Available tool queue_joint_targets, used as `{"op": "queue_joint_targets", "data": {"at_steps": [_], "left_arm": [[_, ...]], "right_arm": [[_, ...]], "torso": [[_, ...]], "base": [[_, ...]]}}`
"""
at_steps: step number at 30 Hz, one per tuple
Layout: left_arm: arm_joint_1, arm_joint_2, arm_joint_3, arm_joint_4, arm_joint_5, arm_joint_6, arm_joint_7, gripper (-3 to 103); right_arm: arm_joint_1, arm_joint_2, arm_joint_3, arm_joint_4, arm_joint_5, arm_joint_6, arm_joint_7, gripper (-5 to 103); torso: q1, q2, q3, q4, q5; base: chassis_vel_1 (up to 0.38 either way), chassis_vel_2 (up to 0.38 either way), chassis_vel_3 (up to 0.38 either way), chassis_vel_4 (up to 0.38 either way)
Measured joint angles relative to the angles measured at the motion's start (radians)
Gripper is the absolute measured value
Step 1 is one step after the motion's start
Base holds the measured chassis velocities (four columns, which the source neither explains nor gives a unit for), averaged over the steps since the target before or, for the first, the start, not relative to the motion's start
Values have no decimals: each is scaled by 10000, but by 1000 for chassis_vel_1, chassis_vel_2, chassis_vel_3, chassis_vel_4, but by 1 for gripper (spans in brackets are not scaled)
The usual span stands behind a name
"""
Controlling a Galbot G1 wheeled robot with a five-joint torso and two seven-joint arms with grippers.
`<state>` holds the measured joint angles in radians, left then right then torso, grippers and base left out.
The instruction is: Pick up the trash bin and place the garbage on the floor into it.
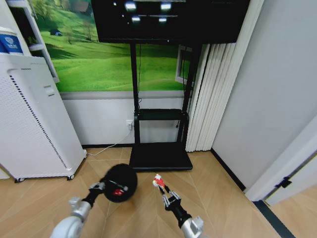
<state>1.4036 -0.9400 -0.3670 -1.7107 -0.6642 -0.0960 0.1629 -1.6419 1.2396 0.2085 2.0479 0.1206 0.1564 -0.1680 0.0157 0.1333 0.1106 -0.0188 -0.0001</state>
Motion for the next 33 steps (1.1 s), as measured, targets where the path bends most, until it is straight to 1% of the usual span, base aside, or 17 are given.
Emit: {"op": "queue_joint_targets", "data": {"at_steps": [2, 4, 6, 10, 13, 15, 16, 19, 22, 24, 25, 27, 28, 29, 30, 31, 33], "left_arm": [[-102, -31, 659, -63, 476, -122, 342, 7], [-106, -81, 759, -74, 656, -200, 443, 7], [112, -296, 1040, -265, 1315, -418, 934, 7], [384, -405, 1079, -431, 1566, -495, 1211, 7], [738, -478, 943, -645, 1755, -573, 1442, 7], [974, -468, 694, -777, 1841, -622, 1605, 7], [974, -468, 694, -777, 1841, -622, 1605, 7], [1186, -458, 326, -865, 1855, -666, 1734, 7], [1246, -476, 228, -880, 1856, -682, 1760, 7], [1297, -520, 132, -903, 1851, -696, 1772, 7], [1297, -520, 132, -903, 1851, -696, 1772, 7], [1334, -641, -70, -897, 1833, -703, 1711, 7], [1381, -771, -302, -911, 1779, -709, 1545, 7], [1381, -771, -302, -911, 1779, -709, 1545, 7], [1450, -866, -475, -987, 1717, -709, 1385, 7], [1450, -866, -475, -987, 1717, -709, 1385, 7], [1976, -1147, -1361, -1701, 1323, -779, 1062, 7]], "right_arm": [[-116, 121, -243, -350, -317, 131, -96, 21], [-135, 172, -343, -439, -388, 133, -96, 21], [-214, 274, -680, -723, -666, 188, -65, 21], [-228, 308, -882, -899, -804, 215, -35, 21], [-95, 356, -1008, -1135, -957, 215, 246, 20], [165, 434, -1089, -1341, -1024, 165, 842, 30], [165, 434, -1089, -1341, -1024, 165, 842, 30], [328, 483, -1107, -1369, -1030, 65, 1082, 47], [324, 483, -1106, -1369, -1030, 57, 1102, 52], [269, 483, -1087, -1369, -1019, 66, 1131, 63], [269, 483, -1087, -1369, -1019, 66, 1131, 63], [187, 508, -1005, -1340, -956, 168, 1271, 74], [123, 591, -884, -1251, -958, 218, 1579, 79], [123, 591, -884, -1251, -958, 218, 1579, 79], [79, 687, -756, -1160, -947, 210, 1948, 84], [79, 687, -756, -1160, -947, 210, 1948, 84], [108, 824, -240, -940, -500, -59, 3019, 95]], "torso": [[0, 0, 0, -2, 0], [0, -1, 0, -3, 2], [0, 0, 0, -4, 0], [0, 0, 0, 0, 2], [-3, 0, 0, 0, -4], [-2, 0, 0, -4, -15], [-2, 0, 0, -4, -15], [-2, 0, 0, -2, -8], [-2, 0, 0, -1, -6], [-2, 0, 0, 2, -5], [-2, 0, 0, 2, -5], [-1, 0, 1, -4, 2], [-1, 0, 1, -7, 6], [-1, 0, 1, -7, 6], [-2, 0, 2, -6, 7], [-2, 0, 2, -6, 7], [-1, 0, 1, -5, 13]], "base": [[0, 0, 0, 0], [0, 0, 0, 0], [0, 0, 0, 0], [0, 0, 0, 0], [0, 0, 0, 0], [0, 0, 0, 0], [0, 0, 0, 0], [0, 0, 0, 0], [0, 0, 0, 0], [0, 0, 0, 0], [0, 0, 0, 0], [0, 0, 0, 0], [0, 0, 0, 0], [0, 0, 0, 0], [0, 0, 0, 0], [0, 0, 0, 0], [0, 0, 0, 0]]}}
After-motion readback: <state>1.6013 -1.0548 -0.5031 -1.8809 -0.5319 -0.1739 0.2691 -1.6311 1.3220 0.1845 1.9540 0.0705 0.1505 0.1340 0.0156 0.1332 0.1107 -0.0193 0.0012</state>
